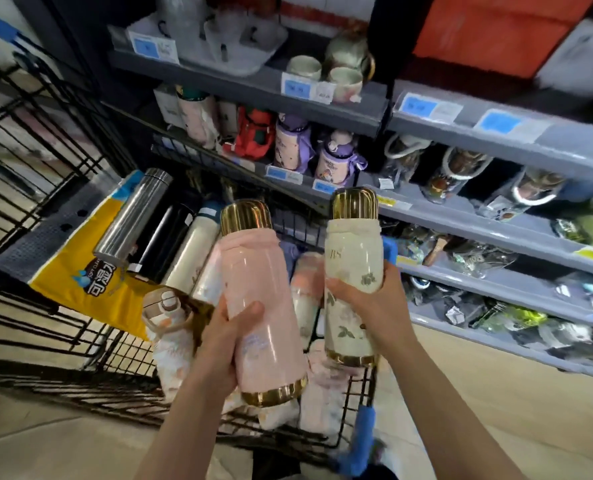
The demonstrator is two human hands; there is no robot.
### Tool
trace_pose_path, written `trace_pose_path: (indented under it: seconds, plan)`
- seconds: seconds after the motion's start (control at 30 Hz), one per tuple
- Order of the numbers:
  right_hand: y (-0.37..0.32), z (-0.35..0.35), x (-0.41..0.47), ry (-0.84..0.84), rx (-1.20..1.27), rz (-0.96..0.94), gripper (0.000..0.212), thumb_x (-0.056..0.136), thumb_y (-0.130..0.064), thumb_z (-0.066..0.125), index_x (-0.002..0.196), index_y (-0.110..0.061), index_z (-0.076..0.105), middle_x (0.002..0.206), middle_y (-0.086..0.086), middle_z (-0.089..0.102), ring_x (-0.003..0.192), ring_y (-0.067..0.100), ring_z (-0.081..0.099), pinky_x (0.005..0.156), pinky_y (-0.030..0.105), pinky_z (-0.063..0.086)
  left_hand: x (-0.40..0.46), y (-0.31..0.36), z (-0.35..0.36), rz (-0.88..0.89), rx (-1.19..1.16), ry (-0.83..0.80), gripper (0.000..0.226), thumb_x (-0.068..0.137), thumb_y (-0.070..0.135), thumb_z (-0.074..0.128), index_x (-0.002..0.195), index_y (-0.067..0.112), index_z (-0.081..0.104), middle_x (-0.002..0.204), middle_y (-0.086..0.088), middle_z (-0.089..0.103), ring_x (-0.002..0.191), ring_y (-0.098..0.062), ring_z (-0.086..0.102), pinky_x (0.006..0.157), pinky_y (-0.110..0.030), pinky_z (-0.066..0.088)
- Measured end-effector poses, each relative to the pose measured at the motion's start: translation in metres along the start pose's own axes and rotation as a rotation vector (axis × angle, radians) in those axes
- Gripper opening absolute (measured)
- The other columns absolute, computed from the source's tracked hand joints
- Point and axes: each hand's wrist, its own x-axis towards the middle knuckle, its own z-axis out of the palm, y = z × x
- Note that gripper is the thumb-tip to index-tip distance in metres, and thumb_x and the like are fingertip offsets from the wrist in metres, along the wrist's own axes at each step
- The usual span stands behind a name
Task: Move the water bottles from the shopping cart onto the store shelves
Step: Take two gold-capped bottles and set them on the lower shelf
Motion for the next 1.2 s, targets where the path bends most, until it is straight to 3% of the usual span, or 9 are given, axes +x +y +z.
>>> trace_pose_path:
  seconds: [0.1,0.2,0.3,0.4,0.5,0.63,0.73,0.87,1.2]
  plan:
    - [-0.02,-0.055,-0.009,-0.005,0.126,-0.089,0.058,0.066,-0.019,0.088,0.11,-0.023,0.052,0.102,-0.003,0.067,0.086,0.011,0.068,0.064,0.025,0.054,-0.012,-0.006,0.054,0.075,0.052,-0.054,0.108,0.012,0.045,0.094,0.11,0.017,0.059,0.082,-0.005,0.074,0.071,-0.021,0.071,0.053,-0.033,0.056]
    - [-0.033,-0.126,-0.015,-0.049,0.24,-0.201,0.07,0.055,-0.033,0.087,0.115,-0.015,0.057,0.102,0.006,0.072,0.089,0.021,0.071,0.069,0.036,0.059,-0.025,-0.019,0.118,0.11,0.057,-0.119,0.103,0.017,0.045,0.093,0.111,0.019,0.061,0.089,-0.01,0.073,0.077,-0.026,0.071,0.058,-0.038,0.057]
    - [-0.042,-0.208,-0.016,-0.055,0.341,-0.293,0.081,0.049,-0.037,0.082,0.12,-0.009,0.054,0.103,0.014,0.07,0.091,0.032,0.07,0.07,0.045,0.058,-0.038,-0.037,0.194,0.143,0.041,-0.143,0.078,0.044,0.028,0.084,0.117,0.015,0.059,0.093,-0.013,0.073,0.082,-0.029,0.07,0.067,-0.044,0.057]
    - [-0.055,-0.289,-0.015,-0.055,0.421,-0.39,0.08,0.044,-0.032,0.082,0.117,-0.012,0.054,0.093,0.008,0.073,0.084,0.028,0.071,0.062,0.038,0.057,-0.05,-0.053,0.275,0.239,0.016,-0.16,0.047,0.056,0.018,0.064,0.103,0.019,0.059,0.071,0.001,0.073,0.061,-0.015,0.07,0.047,-0.027,0.053]
    - [-0.076,-0.359,-0.011,-0.043,0.453,-0.481,0.094,0.035,-0.032,0.087,0.12,-0.01,0.052,0.092,0.008,0.072,0.081,0.029,0.07,0.061,0.039,0.056,-0.056,-0.067,0.347,0.298,-0.012,-0.236,0.065,0.044,0.015,0.081,0.105,0.024,0.06,0.072,0.003,0.074,0.06,-0.014,0.07,0.044,-0.025,0.052]
    - [-0.11,-0.423,-0.005,-0.002,0.502,-0.617,0.081,0.041,-0.029,0.079,0.115,-0.012,0.052,0.083,0.001,0.073,0.073,0.021,0.07,0.058,0.035,0.056,-0.055,-0.069,0.414,0.331,-0.032,-0.306,0.092,0.038,0.019,0.088,0.124,0.015,0.055,0.082,-0.007,0.074,0.067,-0.022,0.071,0.049,-0.033,0.055]
    - [-0.134,-0.459,0.001,0.013,0.543,-0.687,0.089,0.04,-0.032,0.083,0.12,-0.011,0.05,0.084,0.0,0.071,0.073,0.018,0.069,0.058,0.033,0.054,-0.053,-0.06,0.448,0.385,-0.015,-0.341,0.124,0.01,0.042,0.094,0.124,0.012,0.056,0.091,-0.012,0.073,0.074,-0.025,0.071,0.054,-0.034,0.056]
    - [-0.167,-0.486,0.019,-0.036,0.543,-0.741,0.115,0.032,-0.051,0.093,0.126,-0.001,0.049,0.096,0.012,0.068,0.08,0.026,0.067,0.063,0.038,0.055,-0.041,-0.042,0.469,0.463,-0.035,-0.374,0.132,0.009,0.043,0.095,0.128,0.008,0.052,0.091,-0.013,0.072,0.074,-0.028,0.071,0.056,-0.038,0.057]
    - [-0.22,-0.463,0.081,-0.405,0.645,-0.768,0.084,0.04,-0.041,0.091,0.112,-0.01,0.06,0.09,0.008,0.072,0.08,0.023,0.069,0.065,0.035,0.057,0.033,0.015,0.484,0.547,-0.096,-0.5,0.123,0.006,0.04,0.095,0.118,0.011,0.055,0.082,-0.012,0.072,0.067,-0.026,0.071,0.05,-0.037,0.056]
